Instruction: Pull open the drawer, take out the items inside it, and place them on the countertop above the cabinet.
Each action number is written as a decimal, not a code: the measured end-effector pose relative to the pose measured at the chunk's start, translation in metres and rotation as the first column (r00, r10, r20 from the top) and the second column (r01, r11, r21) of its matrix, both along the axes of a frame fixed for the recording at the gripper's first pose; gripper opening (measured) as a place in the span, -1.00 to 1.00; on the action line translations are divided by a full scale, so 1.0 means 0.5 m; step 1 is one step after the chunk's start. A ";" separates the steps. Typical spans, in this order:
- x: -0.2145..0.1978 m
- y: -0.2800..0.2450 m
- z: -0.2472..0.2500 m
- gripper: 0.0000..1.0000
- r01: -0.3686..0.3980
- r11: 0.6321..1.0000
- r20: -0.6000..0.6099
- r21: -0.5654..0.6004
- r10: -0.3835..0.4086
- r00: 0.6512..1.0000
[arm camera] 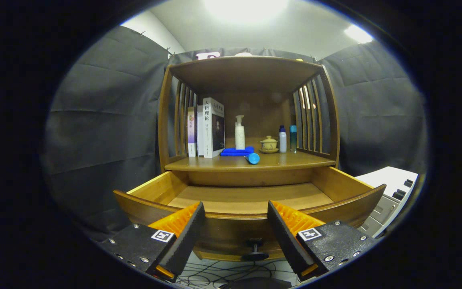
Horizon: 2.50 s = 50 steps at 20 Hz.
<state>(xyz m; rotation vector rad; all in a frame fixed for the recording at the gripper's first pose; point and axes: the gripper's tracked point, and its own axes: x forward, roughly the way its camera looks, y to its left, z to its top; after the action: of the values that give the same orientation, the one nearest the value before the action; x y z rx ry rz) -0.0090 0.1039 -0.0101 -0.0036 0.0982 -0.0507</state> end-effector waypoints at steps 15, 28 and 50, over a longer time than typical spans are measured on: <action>-0.030 -0.008 -0.116 0.91 0.014 0.999 -0.110 -0.041 -0.018 0.994; 0.015 -0.042 -0.118 0.92 0.031 0.998 -0.072 -0.058 -0.036 0.997; 0.218 -0.068 -0.119 0.91 0.023 0.998 -0.087 -0.057 -0.028 0.996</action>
<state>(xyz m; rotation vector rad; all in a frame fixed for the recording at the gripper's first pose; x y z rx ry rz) 0.0998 0.0700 -0.0696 -0.0607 0.1851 -0.0786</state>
